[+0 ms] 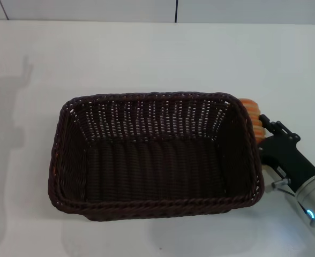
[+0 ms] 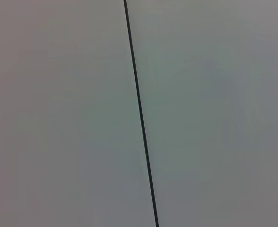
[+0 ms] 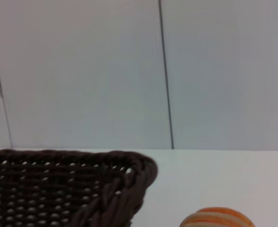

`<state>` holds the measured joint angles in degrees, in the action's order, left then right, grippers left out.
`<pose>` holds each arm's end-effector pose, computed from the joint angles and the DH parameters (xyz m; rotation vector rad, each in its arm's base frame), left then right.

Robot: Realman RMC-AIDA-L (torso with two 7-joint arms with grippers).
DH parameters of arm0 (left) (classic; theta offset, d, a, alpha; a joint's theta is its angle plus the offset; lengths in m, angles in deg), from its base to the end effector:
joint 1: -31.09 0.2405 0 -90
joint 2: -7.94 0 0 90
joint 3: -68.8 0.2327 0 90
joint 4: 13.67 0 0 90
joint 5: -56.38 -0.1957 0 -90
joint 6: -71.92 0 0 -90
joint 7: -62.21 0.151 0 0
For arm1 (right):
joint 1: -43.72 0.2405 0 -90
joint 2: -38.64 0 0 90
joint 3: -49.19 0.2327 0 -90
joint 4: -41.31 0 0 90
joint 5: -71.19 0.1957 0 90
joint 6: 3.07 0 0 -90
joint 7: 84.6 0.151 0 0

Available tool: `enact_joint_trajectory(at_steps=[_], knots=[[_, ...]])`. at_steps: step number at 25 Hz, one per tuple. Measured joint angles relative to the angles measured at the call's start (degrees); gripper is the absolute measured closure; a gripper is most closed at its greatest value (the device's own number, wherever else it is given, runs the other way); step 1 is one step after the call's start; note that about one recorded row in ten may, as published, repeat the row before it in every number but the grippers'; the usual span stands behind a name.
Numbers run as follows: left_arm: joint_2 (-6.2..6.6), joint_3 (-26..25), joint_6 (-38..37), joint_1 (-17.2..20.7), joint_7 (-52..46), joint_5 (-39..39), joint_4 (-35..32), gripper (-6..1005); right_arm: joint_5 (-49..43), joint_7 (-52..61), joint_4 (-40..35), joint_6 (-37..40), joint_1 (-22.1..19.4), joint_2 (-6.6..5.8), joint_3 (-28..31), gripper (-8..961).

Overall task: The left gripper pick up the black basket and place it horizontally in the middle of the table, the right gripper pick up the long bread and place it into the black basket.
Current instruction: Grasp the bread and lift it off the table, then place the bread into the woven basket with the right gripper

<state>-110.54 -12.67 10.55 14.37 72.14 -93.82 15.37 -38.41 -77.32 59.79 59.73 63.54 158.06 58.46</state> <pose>-0.2919 0.3361 0.0716 -1.3119 -0.3341 -0.5907 0.2871 0.2579 -0.0812 -1.9408 0.7041 0.6623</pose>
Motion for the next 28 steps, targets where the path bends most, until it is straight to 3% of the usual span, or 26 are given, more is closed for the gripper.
enact_joint_trajectory(at_steps=[10,14,18,23,26,28], knots=[[0.01,0.1,-0.1,0.3,0.0,0.0,0.0,216,0.1,-1.1,0.2,11.1,-3.9,-0.06,2.7,390],[0.01,0.1,-0.2,0.5,0.0,0.0,0.0,216,0.1,-3.4,0.8,20.1,-6.7,-0.06,2.8,425],[0.01,0.2,-0.2,0.5,0.0,0.0,0.0,216,-0.2,-7.2,1.4,36.3,-10.9,-0.09,2.1,465],[-0.08,0.2,-0.2,0.6,0.0,0.0,0.0,216,-0.5,-7.2,1.8,45.3,-10.0,-0.18,-2.2,521],[-0.08,0.2,-0.2,0.6,0.0,0.0,0.0,216,-0.5,-7.1,1.9,45.3,-8.1,-0.18,-4.2,546],[-0.08,0.4,-0.2,0.6,-0.5,0.0,0.0,216,-0.7,-7.1,2.5,42.0,-4.2,-0.13,-7.1,559]])
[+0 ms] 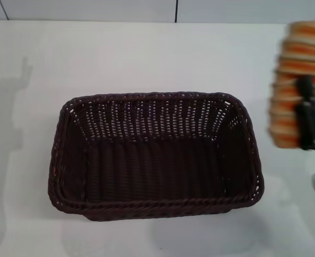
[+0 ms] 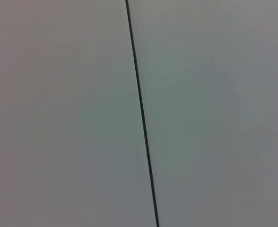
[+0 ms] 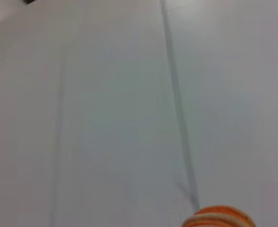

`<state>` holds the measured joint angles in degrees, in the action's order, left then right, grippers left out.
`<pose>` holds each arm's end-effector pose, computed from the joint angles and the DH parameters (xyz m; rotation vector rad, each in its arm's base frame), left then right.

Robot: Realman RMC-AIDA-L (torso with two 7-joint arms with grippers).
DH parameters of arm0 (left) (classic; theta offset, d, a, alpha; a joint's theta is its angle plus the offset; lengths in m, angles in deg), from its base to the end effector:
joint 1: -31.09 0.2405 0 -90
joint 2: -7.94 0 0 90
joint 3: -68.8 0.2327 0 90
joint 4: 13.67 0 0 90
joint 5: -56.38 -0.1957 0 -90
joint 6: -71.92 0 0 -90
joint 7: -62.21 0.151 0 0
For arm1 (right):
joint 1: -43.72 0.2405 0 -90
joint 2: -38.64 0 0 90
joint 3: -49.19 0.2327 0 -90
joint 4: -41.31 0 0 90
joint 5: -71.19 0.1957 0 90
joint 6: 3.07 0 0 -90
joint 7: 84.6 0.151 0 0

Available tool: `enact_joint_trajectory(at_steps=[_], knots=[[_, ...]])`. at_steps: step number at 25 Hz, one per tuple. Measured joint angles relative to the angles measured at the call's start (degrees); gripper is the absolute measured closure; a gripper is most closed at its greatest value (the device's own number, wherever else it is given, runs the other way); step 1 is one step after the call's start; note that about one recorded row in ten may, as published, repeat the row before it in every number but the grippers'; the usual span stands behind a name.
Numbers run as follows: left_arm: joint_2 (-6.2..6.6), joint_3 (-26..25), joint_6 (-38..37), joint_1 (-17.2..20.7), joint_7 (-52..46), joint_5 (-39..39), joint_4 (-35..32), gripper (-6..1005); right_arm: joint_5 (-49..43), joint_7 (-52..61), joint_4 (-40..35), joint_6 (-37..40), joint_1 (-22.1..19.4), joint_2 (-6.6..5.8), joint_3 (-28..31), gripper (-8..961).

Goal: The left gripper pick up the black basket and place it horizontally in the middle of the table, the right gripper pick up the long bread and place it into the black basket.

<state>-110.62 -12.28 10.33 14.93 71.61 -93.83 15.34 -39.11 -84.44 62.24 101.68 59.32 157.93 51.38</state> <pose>-0.2938 0.3329 0.0700 -1.3138 -0.3435 -0.5938 0.2195 0.2075 -0.0220 -1.6934 0.1941 1.2390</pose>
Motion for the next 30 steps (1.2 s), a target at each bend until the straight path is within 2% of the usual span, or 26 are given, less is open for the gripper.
enact_joint_trajectory(at_steps=[1,2,4,5,8,15,23,25,26,29,30], knots=[[0.00,0.0,0.0,0.0,0.0,0.0,0.0,216,0.0,0.0,0.0,0.0,0.0,0.00,0.0,564],[0.00,0.0,0.0,0.0,-0.1,0.0,0.0,216,-0.3,0.3,1.1,-4.2,2.6,-0.08,-0.6,568],[0.00,0.1,0.0,0.0,-0.2,0.1,0.0,216,-0.6,0.7,1.8,-6.6,3.9,-0.15,-0.8,576],[0.00,0.1,0.0,0.1,-0.3,0.1,0.0,216,-2.4,2.1,2.6,-10.3,6.2,-0.22,-1.3,581],[0.00,0.3,-0.1,0.2,-0.3,0.2,0.1,216,-6.2,6.4,3.0,-13.6,8.6,-0.22,-1.5,593],[0.00,0.4,-0.1,0.8,-0.3,0.3,0.4,216,-7.1,8.4,3.6,-14.6,9.9,-0.21,-1.6,614],[0.00,0.4,-0.1,0.8,-0.3,0.4,0.3,216,-7.1,12.8,2.7,-14.6,9.9,-0.35,-1.4,231],[0.00,0.4,0.0,0.8,-0.3,0.5,0.1,216,-6.9,11.6,2.4,-12.7,8.5,-0.42,-0.2,145],[0.00,0.4,0.0,0.8,-0.3,0.5,0.1,216,-6.9,11.6,2.4,-12.7,8.5,-0.42,-0.2,140],[0.04,0.2,0.0,0.9,-0.3,0.5,0.0,216,-6.6,8.2,2.2,-9.1,4.7,-0.55,4.7,124],[0.07,0.1,0.0,1.1,-0.3,0.5,-0.1,216,-6.5,8.0,2.0,-7.4,1.9,-1.27,9.0,124]])
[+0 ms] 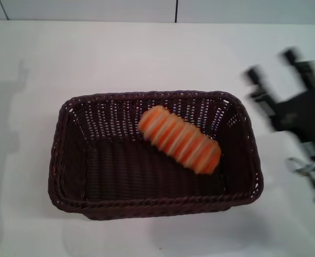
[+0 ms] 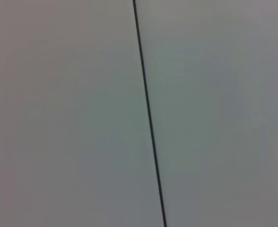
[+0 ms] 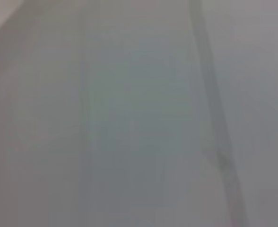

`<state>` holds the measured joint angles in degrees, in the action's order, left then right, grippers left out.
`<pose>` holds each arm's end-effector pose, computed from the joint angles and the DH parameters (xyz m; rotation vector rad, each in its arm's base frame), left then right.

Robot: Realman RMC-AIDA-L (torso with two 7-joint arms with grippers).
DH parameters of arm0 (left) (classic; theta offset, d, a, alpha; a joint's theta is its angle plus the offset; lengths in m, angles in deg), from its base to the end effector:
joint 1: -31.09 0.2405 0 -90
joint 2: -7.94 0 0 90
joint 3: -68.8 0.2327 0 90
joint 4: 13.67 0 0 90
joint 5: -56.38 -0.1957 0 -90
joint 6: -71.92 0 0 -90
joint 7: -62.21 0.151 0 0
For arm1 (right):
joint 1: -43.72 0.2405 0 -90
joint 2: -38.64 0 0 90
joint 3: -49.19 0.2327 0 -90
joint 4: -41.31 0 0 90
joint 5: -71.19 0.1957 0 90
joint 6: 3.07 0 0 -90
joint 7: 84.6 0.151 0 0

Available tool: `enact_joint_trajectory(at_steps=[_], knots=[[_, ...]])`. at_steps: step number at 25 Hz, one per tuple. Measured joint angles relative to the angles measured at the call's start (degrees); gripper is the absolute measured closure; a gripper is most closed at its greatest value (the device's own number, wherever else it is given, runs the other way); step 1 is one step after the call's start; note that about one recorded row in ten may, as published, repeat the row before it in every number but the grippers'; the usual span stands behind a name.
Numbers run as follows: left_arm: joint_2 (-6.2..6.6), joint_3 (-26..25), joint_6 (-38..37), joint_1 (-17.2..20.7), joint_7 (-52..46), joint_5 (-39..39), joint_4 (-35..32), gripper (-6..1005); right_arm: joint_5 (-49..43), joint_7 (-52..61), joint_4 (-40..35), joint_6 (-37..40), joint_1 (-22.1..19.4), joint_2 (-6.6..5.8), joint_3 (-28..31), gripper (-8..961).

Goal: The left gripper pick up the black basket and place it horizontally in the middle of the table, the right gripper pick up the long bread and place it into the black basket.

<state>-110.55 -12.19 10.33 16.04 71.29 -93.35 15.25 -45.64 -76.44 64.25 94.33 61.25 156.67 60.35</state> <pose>-0.3014 0.3269 0.0707 -1.3034 -0.3644 -0.5810 0.2172 0.2327 -0.0233 -1.7287 0.3316 1.2879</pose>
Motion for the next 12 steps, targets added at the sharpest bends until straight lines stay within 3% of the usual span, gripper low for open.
enact_joint_trajectory(at_steps=[3,4,5,8,12], knots=[[0.01,0.0,-0.1,0.4,-0.2,0.0,-0.1,216,0.5,2.2,-0.3,0.5,-2.9,-0.87,5.1,125],[0.01,0.0,-0.1,0.5,-0.3,0.0,-0.1,216,1.3,2.6,-0.7,0.7,-4.4,-0.77,8.1,125],[0.01,0.0,-0.1,0.5,-0.6,0.0,-0.2,216,2.6,2.8,-2.4,1.6,-6.9,0.11,14.0,125],[0.08,0.1,-0.1,0.6,-2.0,0.0,-0.6,216,3.1,2.7,-4.9,2.8,-8.8,1.16,19.2,126],[0.13,0.0,0.1,0.5,-3.8,0.0,-2.5,216,6.0,3.4,-6.3,2.9,-10.6,1.19,22.7,125]])
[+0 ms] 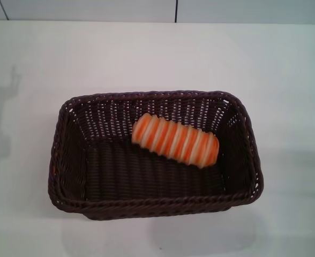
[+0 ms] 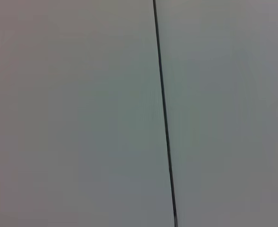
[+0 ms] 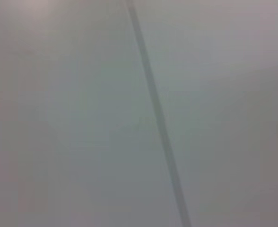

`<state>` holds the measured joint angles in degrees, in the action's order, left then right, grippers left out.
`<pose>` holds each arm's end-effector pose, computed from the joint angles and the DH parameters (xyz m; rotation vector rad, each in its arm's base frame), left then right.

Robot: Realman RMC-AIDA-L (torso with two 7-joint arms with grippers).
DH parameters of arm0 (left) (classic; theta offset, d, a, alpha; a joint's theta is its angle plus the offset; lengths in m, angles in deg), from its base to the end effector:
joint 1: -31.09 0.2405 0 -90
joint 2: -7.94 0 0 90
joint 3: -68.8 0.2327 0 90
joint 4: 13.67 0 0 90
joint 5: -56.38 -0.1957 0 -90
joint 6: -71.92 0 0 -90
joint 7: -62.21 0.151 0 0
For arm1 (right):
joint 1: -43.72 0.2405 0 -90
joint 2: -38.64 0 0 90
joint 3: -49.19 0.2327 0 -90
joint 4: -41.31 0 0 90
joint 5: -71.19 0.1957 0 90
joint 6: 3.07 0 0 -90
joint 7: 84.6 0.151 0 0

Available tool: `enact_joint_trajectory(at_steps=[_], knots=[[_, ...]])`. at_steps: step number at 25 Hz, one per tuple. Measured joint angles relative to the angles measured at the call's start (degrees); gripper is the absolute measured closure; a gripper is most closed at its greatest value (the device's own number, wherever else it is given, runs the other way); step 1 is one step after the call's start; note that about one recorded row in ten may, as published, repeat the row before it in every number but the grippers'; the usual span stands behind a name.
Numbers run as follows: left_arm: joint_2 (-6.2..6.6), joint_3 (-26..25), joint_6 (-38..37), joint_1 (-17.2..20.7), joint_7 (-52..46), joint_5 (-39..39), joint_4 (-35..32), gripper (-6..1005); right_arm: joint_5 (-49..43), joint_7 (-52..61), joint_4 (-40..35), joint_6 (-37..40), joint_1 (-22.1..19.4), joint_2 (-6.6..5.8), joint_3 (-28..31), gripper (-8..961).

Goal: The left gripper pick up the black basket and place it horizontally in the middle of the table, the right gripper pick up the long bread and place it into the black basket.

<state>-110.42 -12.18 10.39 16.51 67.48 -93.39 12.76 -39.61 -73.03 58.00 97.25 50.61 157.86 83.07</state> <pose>-0.3154 0.3193 0.0678 -1.3037 -0.4328 -0.5859 0.3057 0.2086 0.0513 -1.1725 0.4294 1.0171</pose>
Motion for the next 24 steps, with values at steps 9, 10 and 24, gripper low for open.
enact_joint_trajectory(at_steps=[9,10,24], knots=[[-0.27,0.1,0.0,-0.3,-1.2,0.0,-3.2,216,3.4,0.1,-1.3,1.4,-1.1,0.05,0.6,125],[-0.28,0.2,0.0,-0.2,-1.5,0.0,-3.5,216,3.4,0.1,-1.5,1.0,-0.9,0.12,0.6,125],[-0.39,0.4,-0.4,0.2,-5.7,-0.1,-6.3,216,3.6,-0.1,-2.1,0.2,-1.0,0.19,0.7,125]])
